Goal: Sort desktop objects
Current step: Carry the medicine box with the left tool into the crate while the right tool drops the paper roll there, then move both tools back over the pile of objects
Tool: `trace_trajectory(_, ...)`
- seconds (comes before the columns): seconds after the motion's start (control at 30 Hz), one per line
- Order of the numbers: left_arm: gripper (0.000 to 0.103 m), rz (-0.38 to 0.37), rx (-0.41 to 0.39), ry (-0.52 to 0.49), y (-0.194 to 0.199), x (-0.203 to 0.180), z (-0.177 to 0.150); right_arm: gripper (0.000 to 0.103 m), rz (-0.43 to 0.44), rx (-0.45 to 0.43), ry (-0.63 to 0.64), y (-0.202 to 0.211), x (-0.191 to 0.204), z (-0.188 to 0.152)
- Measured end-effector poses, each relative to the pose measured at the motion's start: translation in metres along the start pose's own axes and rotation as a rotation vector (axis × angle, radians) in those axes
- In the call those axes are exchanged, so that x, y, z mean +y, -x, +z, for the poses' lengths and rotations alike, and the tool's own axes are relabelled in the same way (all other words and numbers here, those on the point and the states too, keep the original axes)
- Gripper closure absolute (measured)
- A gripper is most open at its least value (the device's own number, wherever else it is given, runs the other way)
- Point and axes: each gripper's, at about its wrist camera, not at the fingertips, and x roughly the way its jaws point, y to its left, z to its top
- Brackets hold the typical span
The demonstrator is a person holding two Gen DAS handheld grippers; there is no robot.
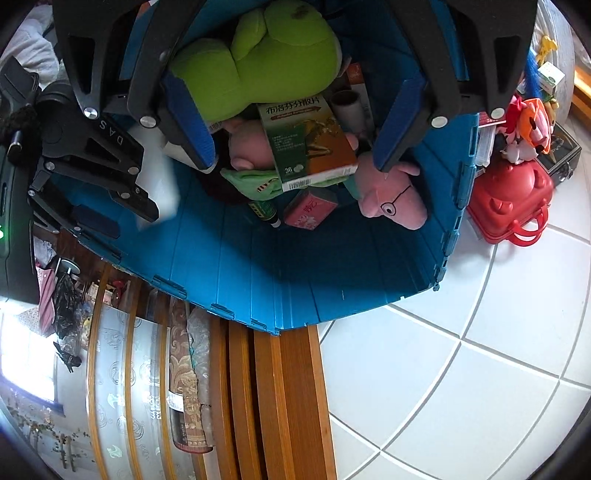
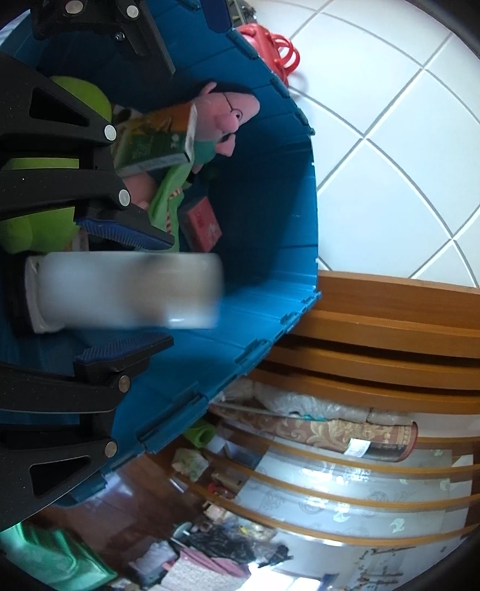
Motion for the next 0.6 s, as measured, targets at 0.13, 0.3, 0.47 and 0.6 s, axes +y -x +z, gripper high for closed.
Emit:
trace_trajectory(0.13, 0.015, -0.006, -0.004, 0.008, 0.005, 0.003, -0.004, 0.021, -0.033, -0.036, 0.004, 0.012, -0.001, -0.001)
trace_trajectory(0.3, 0.015, -0.006, -0.019, 0.026, 0.016, 0.01, -0.011, 0.01, -0.06, -0.082, 0.009, 0.034, 0.002, -0.005)
trace_trajectory(0.47, 0.015, -0.007, -0.045, 0.048, 0.033, 0.02, -0.019, 0.0, -0.058, -0.132, 0.012, 0.057, 0.009, -0.009)
trace_trajectory(0.6, 0.015, -0.004, -0.064, 0.064, 0.047, 0.029, -0.026, 0.0, -0.035, -0.146, 0.002, 0.067, 0.016, -0.012)
